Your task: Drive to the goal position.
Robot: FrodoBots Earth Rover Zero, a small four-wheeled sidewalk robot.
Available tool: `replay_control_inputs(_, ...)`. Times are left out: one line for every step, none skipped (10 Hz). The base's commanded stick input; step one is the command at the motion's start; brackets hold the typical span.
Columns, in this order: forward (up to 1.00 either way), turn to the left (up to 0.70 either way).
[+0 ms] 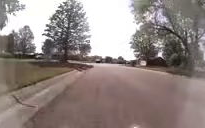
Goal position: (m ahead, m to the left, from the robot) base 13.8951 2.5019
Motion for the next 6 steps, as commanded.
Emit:
replay_control_inputs(1.00, 0.02)
replay_control_inputs(1.00, 0.03)
replay_control_inputs(1.00, 0.02)
replay_control_inputs(1.00, 0.03)
replay_control_inputs(1.00, 0.03)
replay_control_inputs(1.00, 0.02)
